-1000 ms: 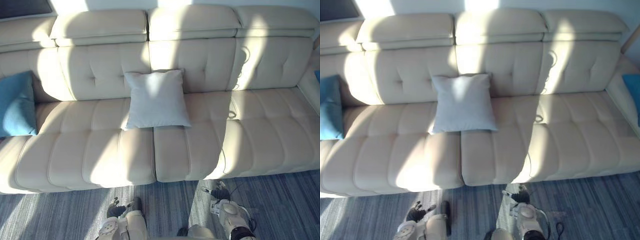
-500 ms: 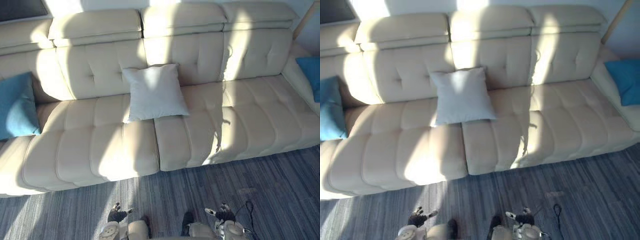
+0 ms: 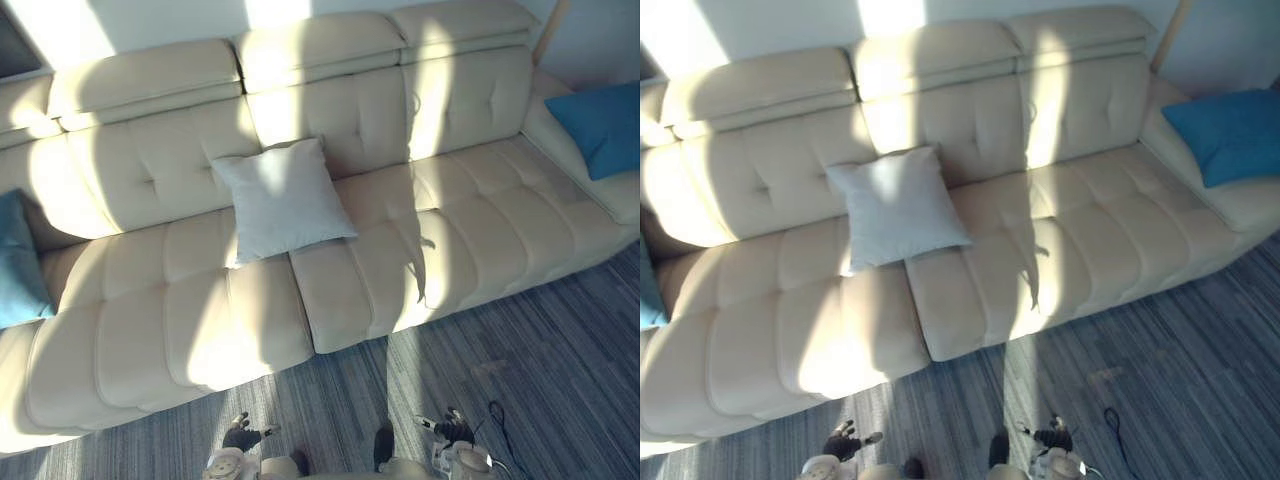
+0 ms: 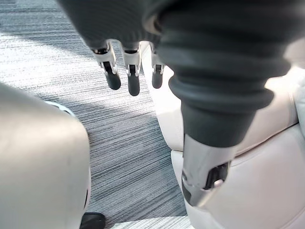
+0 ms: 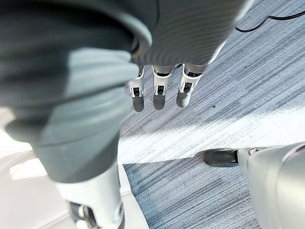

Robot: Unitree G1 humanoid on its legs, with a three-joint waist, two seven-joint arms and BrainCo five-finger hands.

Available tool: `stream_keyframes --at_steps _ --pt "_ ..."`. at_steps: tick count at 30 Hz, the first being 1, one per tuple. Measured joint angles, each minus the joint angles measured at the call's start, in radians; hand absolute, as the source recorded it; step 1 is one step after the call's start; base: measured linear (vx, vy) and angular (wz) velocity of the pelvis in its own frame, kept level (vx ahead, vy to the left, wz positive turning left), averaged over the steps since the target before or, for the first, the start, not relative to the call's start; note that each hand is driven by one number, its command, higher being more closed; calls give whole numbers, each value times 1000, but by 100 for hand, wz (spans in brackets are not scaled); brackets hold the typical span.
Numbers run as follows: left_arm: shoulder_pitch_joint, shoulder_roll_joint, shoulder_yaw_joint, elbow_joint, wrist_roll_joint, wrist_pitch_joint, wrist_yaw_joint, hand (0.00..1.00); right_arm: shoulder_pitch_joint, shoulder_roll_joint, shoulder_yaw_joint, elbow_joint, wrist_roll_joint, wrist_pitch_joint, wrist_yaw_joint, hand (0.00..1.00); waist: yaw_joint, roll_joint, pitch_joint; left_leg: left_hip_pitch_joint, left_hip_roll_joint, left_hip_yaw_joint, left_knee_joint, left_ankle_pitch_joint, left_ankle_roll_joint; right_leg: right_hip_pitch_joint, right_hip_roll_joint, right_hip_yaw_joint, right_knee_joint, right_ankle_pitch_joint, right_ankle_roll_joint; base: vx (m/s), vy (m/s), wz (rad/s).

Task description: Pick up cushions and gather them together orderly.

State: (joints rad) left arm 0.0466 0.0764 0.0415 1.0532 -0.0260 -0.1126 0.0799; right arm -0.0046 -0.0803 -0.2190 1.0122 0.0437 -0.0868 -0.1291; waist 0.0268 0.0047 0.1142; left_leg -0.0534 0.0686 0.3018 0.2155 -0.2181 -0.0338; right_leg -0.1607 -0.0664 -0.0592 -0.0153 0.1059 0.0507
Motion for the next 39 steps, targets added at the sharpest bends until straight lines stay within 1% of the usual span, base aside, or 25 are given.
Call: stream_keyframes --at_steps 1,2,4,5,6,10,11,12,13,15,18,19,20,22,24,25,28,29,30,31,32,33,36,37,39 --pt "-3 0 1 -1 4 0 0 0 -14 3 5 1 0 1 0 0 0 -4 7 -2 24 56 10 -15 4 -10 0 -64 -8 -19 -42 -86 -54 -126" --pt "-8 -3 0 -1 4 3 0 0 -33 1 5 1 0 1 0 0 -2 18 17 -4 64 115 17 -23 -2 -35 -30 -283 64 -73 -113 -63 -48 -153" --pt "-12 9 -7 -2 4 9 0 0 -42 3 8 2 0 5 0 0 5 19 19 37 115 240 17 -22 -23 -43 -83 -633 199 -153 -143 42 -73 -180" --pt "-7 19 -13 -1 5 11 0 0 -41 3 9 2 0 5 -1 0 8 5 18 55 114 269 18 -20 -27 -27 -104 -714 229 -160 -145 130 -187 -185" --pt "-14 27 -22 -1 5 11 -1 0 -42 -3 9 2 0 5 -4 0 8 -12 19 77 115 286 35 -33 -48 -8 -108 -731 236 -175 -116 111 -208 -121" --pt "-48 25 -41 -2 8 9 -3 0 -28 -8 10 1 0 6 -7 0 0 21 35 49 205 273 244 -40 -59 -3 -43 -638 234 -224 -119 107 -218 -90" --pt "-54 22 -51 -2 25 8 -7 0 -10 -9 28 3 1 7 -7 0 -5 40 46 -2 281 216 428 -28 -39 33 7 -616 208 -234 -130 105 -235 -71" --pt "-47 21 -59 -1 27 8 -9 0 -2 -9 37 6 1 9 -7 0 -2 50 56 -58 334 145 593 -7 13 70 53 -573 187 -242 -142 117 -222 -79" --pt "-42 21 -59 -1 27 8 -11 0 -2 -8 38 8 1 9 -7 0 2 51 60 -75 337 110 643 -15 7 80 65 -552 184 -249 -152 191 -147 -110" --pt "-38 20 -51 -38 23 -7 -20 0 -20 -12 30 36 3 12 -9 0 16 46 67 -195 244 -69 726 -76 -62 103 85 -457 178 -264 -168 194 -49 -116" --pt "-37 14 -52 -68 21 -11 -18 0 -25 -16 27 41 5 17 -17 0 34 43 85 -265 157 -139 612 -92 -63 136 97 -368 155 -265 -166 197 30 -117" --pt "-35 9 -51 -85 20 -11 -15 0 -36 -18 27 56 4 18 -28 0 43 35 91 -300 80 -214 412 -80 -67 152 98 -300 143 -268 -162 233 85 -103" --pt "-35 7 -49 -87 20 -10 -14 0 -40 -18 27 61 4 18 -30 0 45 36 92 -302 65 -237 352 -67 -72 156 97 -286 140 -268 -162 241 101 -124" --pt "-36 3 -47 -88 11 -10 -14 0 -46 -15 26 65 3 18 -40 0 60 41 92 -296 24 -302 90 52 -76 175 99 -208 122 -278 -144 282 150 -114" --pt "-34 1 -30 -85 3 -10 -13 0 -42 -9 26 65 3 18 -42 0 83 40 84 -275 23 -296 65 148 -57 200 100 -135 110 -289 -102 497 193 -121" --pt "-37 2 -5 -90 -6 -11 -16 0 -48 3 29 65 1 18 -38 0 85 26 89 -281 18 -267 156 124 -11 214 81 -86 125 -313 -62 486 160 -91" --pt "-37 0 17 -92 -20 -10 -15 0 -44 4 30 65 -2 18 -34 0 91 11 92 -262 19 -203 245 21 8 201 45 -57 229 -366 1 530 193 -66" --pt "-35 2 16 -79 -24 -7 -15 0 -44 1 30 61 -3 17 -29 0 89 8 91 -204 18 -167 258 -51 23 129 10 -46 464 -403 64 457 207 -69" --pt "-35 4 15 -79 -25 -6 -15 0 -44 1 31 60 -3 17 -27 0 89 6 92 -191 16 -158 256 -61 25 103 1 -46 531 -404 73 412 189 -65" --pt "-35 14 7 -78 -26 -2 -15 0 -44 3 32 59 -2 17 -22 0 86 0 94 -148 5 -144 252 -90 35 17 -39 -58 733 -406 117 328 90 -17" --pt "-34 24 -11 -66 -27 9 -15 0 -41 2 32 59 -2 19 -18 0 72 1 94 -96 1 -144 248 -120 40 -36 -80 -121 873 -420 100 517 108 -9" --pt "-31 33 -23 -59 -30 13 -14 0 -28 2 33 61 -2 20 -14 0 69 1 95 -25 1 -146 206 -129 42 -67 -115 -200 887 -446 47 472 50 5" --pt "-24 40 -21 -63 -36 13 -9 0 -46 -5 33 54 -2 19 -7 0 56 19 104 103 36 -150 90 -129 41 -159 -111 -306 683 -451 -3 518 -34 3" --pt "-22 39 -22 -62 -36 13 -7 0 -48 -6 34 51 -2 19 -7 0 54 22 106 115 45 -150 78 -129 41 -175 -103 -308 636 -432 -3 629 -134 18" --pt "-18 37 -31 -61 -35 13 -4 0 -44 -4 36 26 -1 19 -7 0 47 14 107 170 60 -158 46 -130 34 -229 -68 -277 389 -269 -1 547 -154 24"
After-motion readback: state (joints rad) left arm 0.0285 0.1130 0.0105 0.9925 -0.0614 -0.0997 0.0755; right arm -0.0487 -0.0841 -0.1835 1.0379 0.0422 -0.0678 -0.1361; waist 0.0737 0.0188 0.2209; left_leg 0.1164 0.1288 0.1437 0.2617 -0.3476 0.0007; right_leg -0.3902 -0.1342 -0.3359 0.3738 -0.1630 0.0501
